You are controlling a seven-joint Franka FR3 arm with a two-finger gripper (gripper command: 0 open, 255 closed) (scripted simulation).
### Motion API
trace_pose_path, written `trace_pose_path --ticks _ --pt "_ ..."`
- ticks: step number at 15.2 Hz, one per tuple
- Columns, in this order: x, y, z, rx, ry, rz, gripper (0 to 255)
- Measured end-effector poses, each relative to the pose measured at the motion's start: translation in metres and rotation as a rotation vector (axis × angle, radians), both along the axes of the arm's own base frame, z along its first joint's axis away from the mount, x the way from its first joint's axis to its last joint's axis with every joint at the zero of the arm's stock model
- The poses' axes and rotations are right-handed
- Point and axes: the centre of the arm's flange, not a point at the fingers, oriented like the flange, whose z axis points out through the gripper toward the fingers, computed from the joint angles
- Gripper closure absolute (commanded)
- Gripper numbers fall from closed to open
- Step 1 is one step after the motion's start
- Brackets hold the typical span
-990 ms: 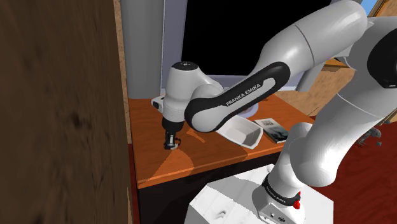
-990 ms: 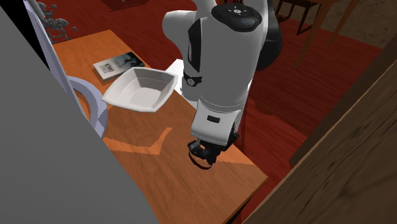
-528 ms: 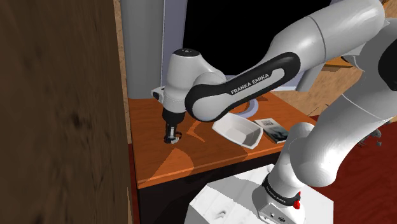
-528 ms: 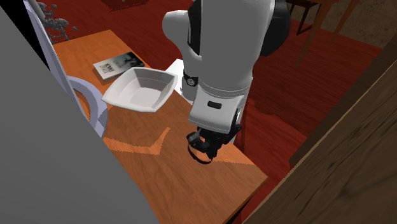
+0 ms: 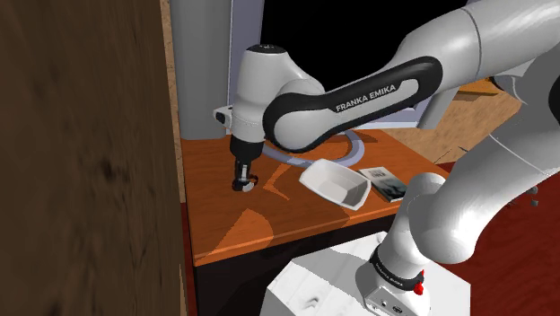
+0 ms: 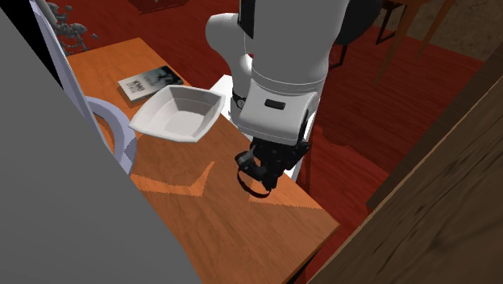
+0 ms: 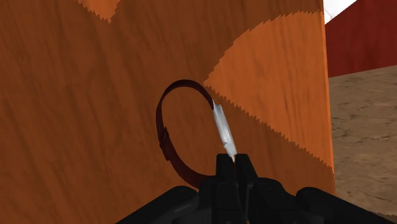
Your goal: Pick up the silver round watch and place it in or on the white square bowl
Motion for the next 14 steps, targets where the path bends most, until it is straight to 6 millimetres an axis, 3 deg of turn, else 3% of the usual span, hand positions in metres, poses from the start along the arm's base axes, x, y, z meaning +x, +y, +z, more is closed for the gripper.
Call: trace_pose_path --ticks 8,14 --pt "0.001 0.000 0.042 0.000 0.000 0.000 255" --pt "-0.030 -0.058 0.052 -0.001 0.001 -0.001 255"
